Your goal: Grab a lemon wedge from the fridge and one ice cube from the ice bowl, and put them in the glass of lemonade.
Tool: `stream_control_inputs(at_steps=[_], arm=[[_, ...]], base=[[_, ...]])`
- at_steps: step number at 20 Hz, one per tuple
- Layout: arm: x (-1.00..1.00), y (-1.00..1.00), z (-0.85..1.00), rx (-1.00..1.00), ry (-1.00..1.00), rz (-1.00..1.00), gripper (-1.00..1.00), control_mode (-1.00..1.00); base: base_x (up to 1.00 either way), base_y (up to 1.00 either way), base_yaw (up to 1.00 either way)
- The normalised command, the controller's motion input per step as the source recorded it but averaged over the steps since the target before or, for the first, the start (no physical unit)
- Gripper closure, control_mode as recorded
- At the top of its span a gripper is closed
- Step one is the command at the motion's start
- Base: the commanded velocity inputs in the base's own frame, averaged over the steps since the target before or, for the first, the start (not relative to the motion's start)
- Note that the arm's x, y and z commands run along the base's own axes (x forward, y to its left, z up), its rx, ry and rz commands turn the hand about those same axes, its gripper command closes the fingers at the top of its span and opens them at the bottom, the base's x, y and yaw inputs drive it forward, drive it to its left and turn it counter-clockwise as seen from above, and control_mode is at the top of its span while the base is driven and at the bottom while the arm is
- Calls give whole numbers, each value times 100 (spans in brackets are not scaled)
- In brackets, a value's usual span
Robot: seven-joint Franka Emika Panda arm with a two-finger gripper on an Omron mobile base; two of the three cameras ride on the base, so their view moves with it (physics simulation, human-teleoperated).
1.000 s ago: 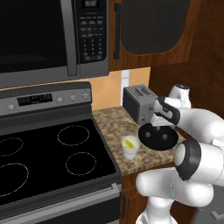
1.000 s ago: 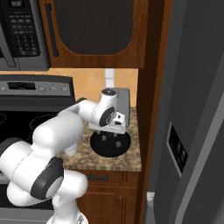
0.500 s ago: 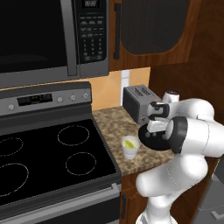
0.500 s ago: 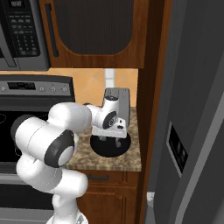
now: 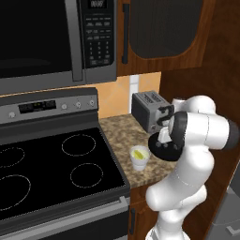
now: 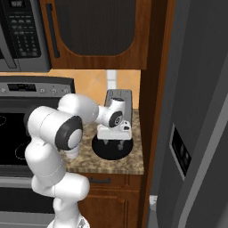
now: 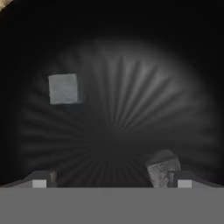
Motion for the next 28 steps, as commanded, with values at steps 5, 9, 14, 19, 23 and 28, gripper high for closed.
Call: stream_control_inputs(at_steps=[5,9,14,19,23,28], arm=[[1,-22,-29,0,0,4,-100,-100],[15,-3,-2,0,0,4,-100,-100],[-4,0,0,1,0,4,-100,-100],[-17,12,-17,0,0,12,-100,-100],[0,18,-11,1,0,12,-100,-100],[-18,20,14,9,0,12,-100,-100]], base=[[0,0,0],[0,0,0],[0,0,0],[0,0,0],[0,0,0],[0,0,0]])
